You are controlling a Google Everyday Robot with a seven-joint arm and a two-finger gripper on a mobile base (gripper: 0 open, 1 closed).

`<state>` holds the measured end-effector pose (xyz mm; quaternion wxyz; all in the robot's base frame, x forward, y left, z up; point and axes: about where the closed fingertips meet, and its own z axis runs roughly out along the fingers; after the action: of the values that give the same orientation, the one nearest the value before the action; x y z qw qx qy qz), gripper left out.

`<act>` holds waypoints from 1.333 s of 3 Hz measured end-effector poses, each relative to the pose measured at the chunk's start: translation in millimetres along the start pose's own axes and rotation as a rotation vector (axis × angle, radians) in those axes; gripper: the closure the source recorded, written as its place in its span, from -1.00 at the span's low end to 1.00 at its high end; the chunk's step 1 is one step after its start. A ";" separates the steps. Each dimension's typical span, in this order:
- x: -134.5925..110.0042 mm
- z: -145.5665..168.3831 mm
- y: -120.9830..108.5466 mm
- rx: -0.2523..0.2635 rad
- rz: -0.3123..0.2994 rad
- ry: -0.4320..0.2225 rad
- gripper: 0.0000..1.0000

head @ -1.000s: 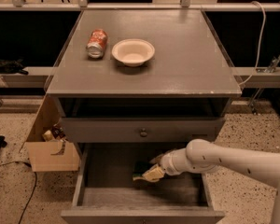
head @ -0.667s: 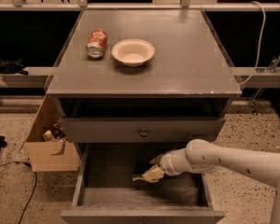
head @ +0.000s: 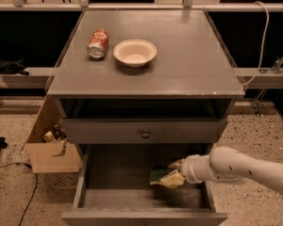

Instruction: Pick sponge from middle drawer and place on counter

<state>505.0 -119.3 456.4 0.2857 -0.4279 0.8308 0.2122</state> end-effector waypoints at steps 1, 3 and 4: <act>-1.2 -34.7 -12.1 0.051 -0.014 0.014 1.00; -30.1 -65.6 -34.1 0.075 -0.045 -0.014 1.00; -29.0 -93.4 -25.2 0.125 -0.073 -0.037 1.00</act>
Offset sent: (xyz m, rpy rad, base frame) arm 0.0550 -0.0616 0.1165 -0.0344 -0.1435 -0.0206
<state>512.2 -171.7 542.4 0.3345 -0.4351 0.8210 0.1573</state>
